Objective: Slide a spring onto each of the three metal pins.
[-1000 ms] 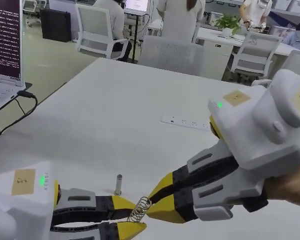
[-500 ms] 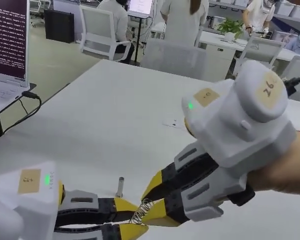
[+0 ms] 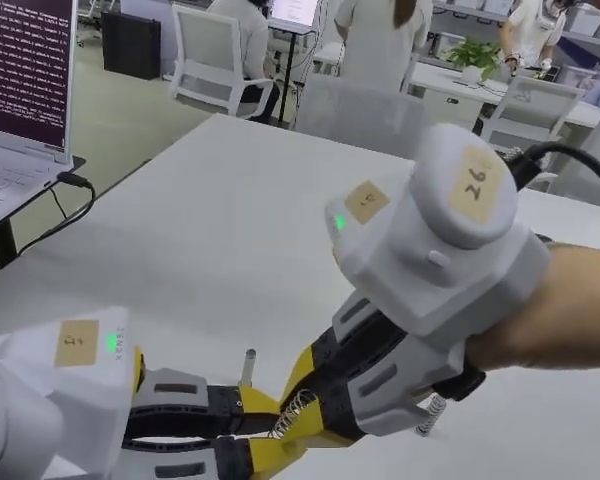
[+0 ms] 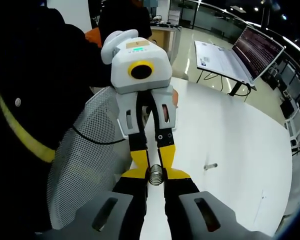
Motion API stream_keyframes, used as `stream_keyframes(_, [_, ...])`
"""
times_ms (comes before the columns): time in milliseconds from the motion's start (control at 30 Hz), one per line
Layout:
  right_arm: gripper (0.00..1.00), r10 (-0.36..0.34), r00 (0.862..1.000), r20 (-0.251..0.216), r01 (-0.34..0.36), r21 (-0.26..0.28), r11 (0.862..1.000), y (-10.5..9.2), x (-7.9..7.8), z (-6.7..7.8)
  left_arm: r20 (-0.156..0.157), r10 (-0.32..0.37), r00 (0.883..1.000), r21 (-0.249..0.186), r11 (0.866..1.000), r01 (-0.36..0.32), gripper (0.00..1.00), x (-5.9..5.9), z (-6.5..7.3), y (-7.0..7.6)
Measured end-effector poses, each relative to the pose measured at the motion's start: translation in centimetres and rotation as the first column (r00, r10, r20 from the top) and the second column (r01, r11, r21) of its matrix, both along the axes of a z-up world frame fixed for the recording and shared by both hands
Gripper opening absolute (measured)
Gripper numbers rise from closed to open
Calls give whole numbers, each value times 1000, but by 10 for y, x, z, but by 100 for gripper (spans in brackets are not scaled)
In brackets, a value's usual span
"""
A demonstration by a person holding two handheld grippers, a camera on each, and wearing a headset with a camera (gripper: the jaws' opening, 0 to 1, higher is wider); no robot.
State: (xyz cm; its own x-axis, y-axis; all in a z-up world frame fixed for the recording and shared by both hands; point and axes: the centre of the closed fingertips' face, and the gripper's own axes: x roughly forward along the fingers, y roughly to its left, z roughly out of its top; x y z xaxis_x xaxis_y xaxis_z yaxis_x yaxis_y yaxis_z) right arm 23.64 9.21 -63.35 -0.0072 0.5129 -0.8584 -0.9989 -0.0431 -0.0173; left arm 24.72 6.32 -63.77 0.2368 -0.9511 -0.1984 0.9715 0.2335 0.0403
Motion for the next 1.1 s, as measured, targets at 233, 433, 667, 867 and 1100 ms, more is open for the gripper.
stream_keyframes(233, [9,-6,1000,0,6,-10,1000,-2,0,-1,-4,-2,1000,6,1000,2,2,0,0,-1])
stream_keyframes(433, [9,-6,1000,0,6,-21,1000,-3,2,-2,-8,-1,1000,10,1000,1,2,1,-1,-3])
stream_keyframes(667, [8,-15,1000,-6,15,-35,999,-4,4,-5,2,-1,1000,20,1000,1,3,3,-4,-3])
stream_keyframes(867, [8,-22,1000,1,22,-42,999,-6,7,-7,-28,-7,1000,20,1000,8,9,1,-7,-4])
stream_keyframes(1100, [8,-65,998,7,65,-38,997,-19,12,-4,-53,14,999,24,1000,-12,21,3,-13,4])
